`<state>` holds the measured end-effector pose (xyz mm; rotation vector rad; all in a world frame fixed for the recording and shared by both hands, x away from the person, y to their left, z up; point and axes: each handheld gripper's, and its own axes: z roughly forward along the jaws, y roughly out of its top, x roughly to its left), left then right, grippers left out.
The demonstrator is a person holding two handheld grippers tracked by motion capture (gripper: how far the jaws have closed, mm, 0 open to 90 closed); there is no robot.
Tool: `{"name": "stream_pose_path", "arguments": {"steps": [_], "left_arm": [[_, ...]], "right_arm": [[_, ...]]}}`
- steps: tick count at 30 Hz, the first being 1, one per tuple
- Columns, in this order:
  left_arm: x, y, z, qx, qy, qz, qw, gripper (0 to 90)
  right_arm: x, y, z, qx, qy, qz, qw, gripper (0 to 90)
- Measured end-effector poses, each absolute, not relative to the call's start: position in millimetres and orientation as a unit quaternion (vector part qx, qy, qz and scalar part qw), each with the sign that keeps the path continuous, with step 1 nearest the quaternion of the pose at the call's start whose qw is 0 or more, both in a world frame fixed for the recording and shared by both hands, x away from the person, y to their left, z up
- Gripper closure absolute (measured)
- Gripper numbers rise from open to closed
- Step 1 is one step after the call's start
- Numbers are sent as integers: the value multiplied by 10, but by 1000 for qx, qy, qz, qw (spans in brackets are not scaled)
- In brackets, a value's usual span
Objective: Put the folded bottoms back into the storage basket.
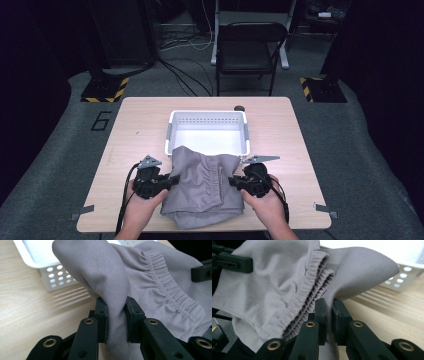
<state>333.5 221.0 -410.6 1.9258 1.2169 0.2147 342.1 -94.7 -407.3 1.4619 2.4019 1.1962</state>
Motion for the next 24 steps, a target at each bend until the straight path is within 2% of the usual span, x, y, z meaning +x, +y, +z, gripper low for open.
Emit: {"name": "stream_pose_path", "arguments": {"steps": [12, 24], "left_arm": [[3417, 2177, -3917, 766, 476, 95, 420, 746], [3489, 2193, -3789, 768, 472, 96, 422, 747]], "right_arm": [[3490, -1022, -3856, 484, 776, 402, 42, 840], [3593, -966, -3746, 466, 787, 399, 60, 841]]}}
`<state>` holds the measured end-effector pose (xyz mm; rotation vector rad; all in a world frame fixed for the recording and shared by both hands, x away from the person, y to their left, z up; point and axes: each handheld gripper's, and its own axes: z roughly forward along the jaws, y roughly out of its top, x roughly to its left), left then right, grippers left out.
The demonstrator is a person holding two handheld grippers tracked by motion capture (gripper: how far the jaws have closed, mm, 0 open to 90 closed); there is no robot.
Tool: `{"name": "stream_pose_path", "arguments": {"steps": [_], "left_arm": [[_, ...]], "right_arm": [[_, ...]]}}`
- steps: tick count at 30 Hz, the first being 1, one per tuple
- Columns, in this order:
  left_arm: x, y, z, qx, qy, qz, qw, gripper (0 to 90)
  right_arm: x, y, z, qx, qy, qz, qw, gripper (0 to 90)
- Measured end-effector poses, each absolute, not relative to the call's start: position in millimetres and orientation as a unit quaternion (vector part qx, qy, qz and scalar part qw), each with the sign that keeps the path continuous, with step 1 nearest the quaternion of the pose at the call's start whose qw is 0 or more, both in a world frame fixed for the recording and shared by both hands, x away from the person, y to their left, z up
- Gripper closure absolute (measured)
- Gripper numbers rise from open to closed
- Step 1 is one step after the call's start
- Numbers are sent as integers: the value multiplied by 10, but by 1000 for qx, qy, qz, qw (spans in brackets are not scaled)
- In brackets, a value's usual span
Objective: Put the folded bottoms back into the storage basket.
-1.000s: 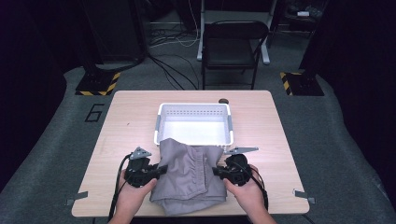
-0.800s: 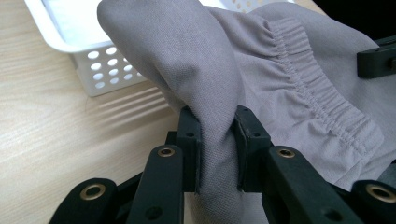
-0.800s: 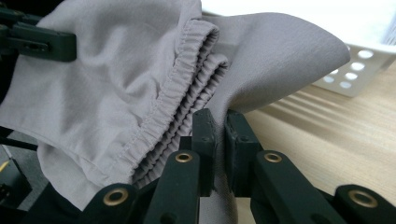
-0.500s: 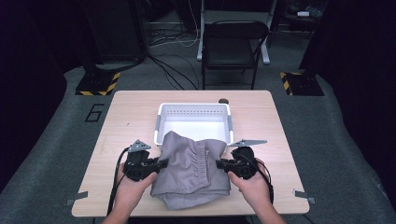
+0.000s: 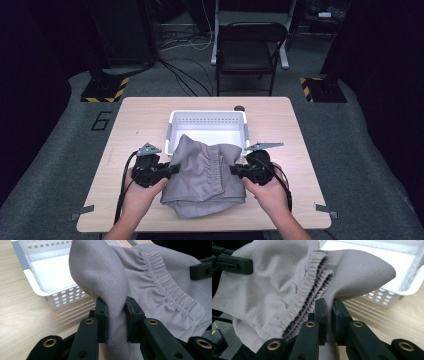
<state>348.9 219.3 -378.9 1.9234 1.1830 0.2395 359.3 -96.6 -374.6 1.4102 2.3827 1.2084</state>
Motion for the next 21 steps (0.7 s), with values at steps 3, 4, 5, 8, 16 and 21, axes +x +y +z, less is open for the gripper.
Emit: {"name": "stream_pose_path", "arguments": {"steps": [3, 4, 5, 8, 16, 21], "left_arm": [[3513, 2213, -3741, 768, 472, 99, 421, 746], [3526, 2222, -3718, 769, 472, 100, 420, 747], [3538, 2225, -3704, 767, 473, 103, 421, 747], [3566, 2240, -3678, 768, 472, 105, 420, 747], [3674, 2255, -3681, 764, 479, 102, 419, 747], [3752, 2258, -3657, 761, 487, 98, 418, 747]], "right_arm": [[3610, -959, -3707, 471, 784, 401, 60, 841], [3615, -962, -3697, 472, 783, 401, 59, 841], [3623, -964, -3684, 475, 780, 404, 57, 841], [3642, -969, -3678, 471, 780, 406, 62, 841], [3724, -926, -3620, 471, 784, 397, 69, 841], [3826, -917, -3561, 468, 786, 396, 77, 841]]}}
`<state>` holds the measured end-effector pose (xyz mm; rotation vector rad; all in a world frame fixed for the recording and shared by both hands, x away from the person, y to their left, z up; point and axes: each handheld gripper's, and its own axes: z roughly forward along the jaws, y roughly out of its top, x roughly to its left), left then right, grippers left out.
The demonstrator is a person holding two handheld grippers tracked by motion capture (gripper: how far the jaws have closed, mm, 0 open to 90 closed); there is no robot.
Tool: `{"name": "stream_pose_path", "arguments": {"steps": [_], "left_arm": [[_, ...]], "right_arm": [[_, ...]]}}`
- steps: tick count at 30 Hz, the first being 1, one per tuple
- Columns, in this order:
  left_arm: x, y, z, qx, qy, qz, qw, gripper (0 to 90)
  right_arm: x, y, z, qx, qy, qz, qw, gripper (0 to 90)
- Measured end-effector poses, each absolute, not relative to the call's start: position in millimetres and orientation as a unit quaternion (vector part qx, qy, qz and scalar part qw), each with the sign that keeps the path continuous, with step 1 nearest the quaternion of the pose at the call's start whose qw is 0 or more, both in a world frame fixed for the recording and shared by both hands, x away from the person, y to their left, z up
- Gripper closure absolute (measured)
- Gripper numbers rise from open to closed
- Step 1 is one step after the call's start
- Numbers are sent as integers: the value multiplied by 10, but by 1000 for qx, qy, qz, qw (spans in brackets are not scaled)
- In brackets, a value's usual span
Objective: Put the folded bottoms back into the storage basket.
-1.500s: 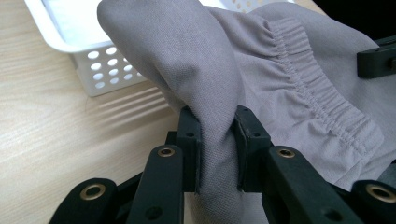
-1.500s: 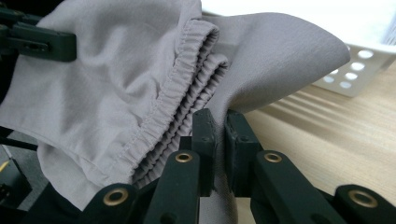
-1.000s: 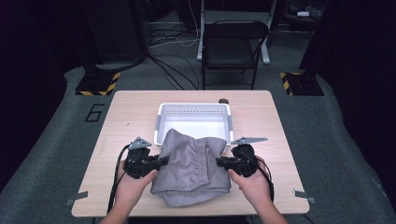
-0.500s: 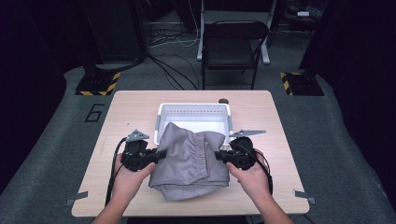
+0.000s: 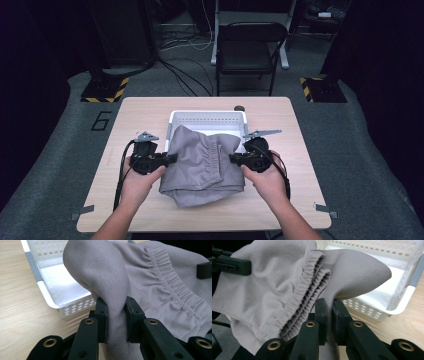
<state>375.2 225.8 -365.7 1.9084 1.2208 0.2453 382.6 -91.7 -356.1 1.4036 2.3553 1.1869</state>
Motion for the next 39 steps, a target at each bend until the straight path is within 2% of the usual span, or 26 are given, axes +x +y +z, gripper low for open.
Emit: {"name": "stream_pose_path", "arguments": {"steps": [10, 30, 39], "left_arm": [[3861, 2225, -3574, 770, 479, 98, 409, 747], [4069, 2238, -3528, 758, 492, 88, 419, 747], [4191, 2205, -3430, 761, 488, 104, 414, 747]], "right_arm": [[3921, -930, -3521, 474, 788, 383, 81, 841], [4133, -944, -3421, 473, 787, 386, 88, 841], [4265, -929, -3338, 478, 786, 382, 89, 842]]}}
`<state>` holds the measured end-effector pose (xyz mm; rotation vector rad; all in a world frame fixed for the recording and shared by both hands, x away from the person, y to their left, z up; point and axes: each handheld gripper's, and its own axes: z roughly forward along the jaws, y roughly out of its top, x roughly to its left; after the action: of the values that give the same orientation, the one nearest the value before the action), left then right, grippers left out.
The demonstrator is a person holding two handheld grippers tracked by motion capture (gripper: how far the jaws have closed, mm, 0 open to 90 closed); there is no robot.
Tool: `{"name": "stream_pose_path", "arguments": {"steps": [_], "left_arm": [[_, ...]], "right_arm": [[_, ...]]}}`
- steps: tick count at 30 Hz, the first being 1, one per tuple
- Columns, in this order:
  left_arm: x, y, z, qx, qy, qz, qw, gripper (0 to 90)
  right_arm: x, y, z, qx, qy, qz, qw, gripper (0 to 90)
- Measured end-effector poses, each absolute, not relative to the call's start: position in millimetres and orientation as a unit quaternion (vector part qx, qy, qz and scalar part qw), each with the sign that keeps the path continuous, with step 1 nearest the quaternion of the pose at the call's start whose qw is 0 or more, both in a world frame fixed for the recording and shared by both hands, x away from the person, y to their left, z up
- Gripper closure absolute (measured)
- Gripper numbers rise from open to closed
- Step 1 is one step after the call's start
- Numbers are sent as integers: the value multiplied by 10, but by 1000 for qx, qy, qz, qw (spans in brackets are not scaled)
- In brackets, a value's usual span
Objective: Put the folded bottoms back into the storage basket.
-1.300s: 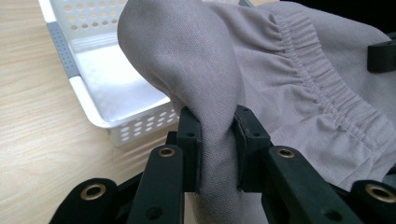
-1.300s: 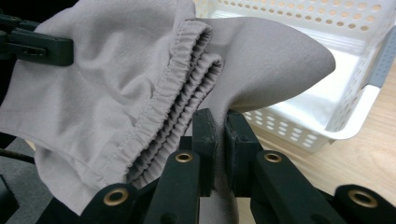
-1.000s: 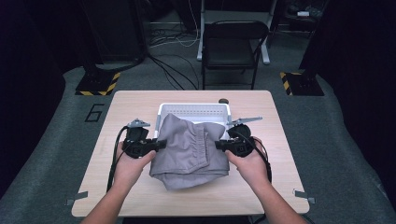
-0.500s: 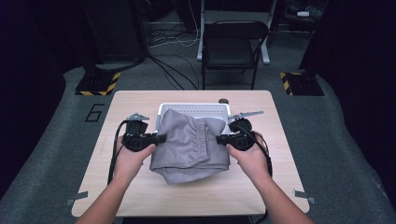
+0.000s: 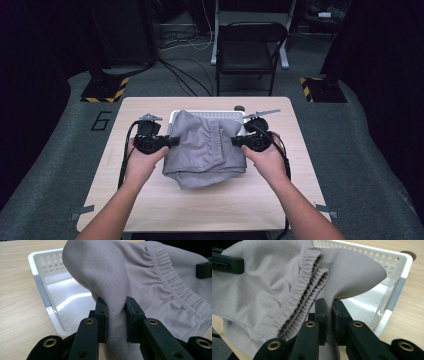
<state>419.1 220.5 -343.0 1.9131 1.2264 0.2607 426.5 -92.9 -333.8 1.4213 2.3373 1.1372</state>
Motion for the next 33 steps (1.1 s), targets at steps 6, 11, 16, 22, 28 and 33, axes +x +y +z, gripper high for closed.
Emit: {"name": "stream_pose_path", "arguments": {"steps": [6, 11, 16, 22, 28, 33], "left_arm": [[4262, 2206, -3396, 763, 487, 99, 413, 747], [4330, 2180, -3369, 766, 489, 98, 407, 747], [4376, 2177, -3349, 771, 485, 101, 400, 747], [4437, 2188, -3309, 768, 490, 99, 401, 746], [4493, 2171, -3299, 769, 490, 103, 397, 746], [4548, 2155, -3275, 771, 486, 107, 398, 746]], "right_arm": [[4341, -954, -3299, 480, 785, 381, 89, 841], [4405, -958, -3258, 486, 786, 371, 88, 841], [4437, -943, -3240, 489, 786, 368, 88, 841], [4498, -929, -3213, 486, 789, 365, 95, 841], [4558, -902, -3184, 492, 786, 361, 97, 841], [4621, -889, -3191, 500, 783, 356, 98, 842]]}}
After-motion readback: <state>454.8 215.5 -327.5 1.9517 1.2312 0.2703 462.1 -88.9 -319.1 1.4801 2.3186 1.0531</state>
